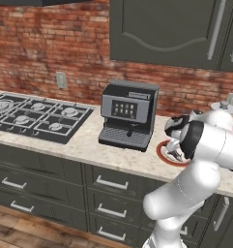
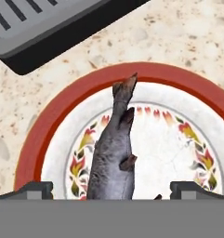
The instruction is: Pick up the knife from the drawer and place it on the cutting board. Then place the meat from the plate to the cutting board.
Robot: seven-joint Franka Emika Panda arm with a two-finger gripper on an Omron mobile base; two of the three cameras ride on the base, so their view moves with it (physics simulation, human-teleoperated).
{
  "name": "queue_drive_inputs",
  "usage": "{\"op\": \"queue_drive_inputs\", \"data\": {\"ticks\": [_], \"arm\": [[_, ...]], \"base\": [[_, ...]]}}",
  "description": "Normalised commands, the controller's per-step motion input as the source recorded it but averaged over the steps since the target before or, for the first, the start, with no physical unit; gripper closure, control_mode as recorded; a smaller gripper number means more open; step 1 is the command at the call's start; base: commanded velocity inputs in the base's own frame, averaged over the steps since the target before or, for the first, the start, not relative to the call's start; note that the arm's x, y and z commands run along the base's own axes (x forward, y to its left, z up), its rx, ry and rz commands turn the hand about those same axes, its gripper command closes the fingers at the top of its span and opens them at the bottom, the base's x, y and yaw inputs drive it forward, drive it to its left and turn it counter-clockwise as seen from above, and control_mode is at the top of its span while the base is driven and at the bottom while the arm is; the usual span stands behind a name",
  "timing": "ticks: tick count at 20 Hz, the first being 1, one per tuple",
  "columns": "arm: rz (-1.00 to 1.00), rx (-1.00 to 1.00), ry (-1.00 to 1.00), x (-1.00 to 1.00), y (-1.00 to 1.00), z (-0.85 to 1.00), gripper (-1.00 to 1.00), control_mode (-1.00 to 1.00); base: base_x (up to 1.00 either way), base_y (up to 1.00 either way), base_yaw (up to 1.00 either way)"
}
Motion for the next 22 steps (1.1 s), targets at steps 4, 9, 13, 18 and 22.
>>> {"op": "queue_drive_inputs", "data": {"ticks": [4,9,13,18,22], "arm": [[0.05,0.0,0.0,0.25,0.0,-0.32,-1.0,-1.0],[0.03,0.0,0.05,0.2,0.0,-0.37,-1.0,-1.0],[0.01,0.0,0.08,0.15,0.0,-0.48,-1.0,-1.0],[0.0,0.0,0.1,0.07,0.04,-0.51,1.0,-1.0],[0.0,0.0,0.01,-0.02,0.0,-0.25,1.0,-1.0]], "base": [[0.0,0.0,0.0],[0.0,0.0,0.0],[0.0,0.0,0.0],[0.0,0.0,0.0],[0.0,0.0,0.0]]}}
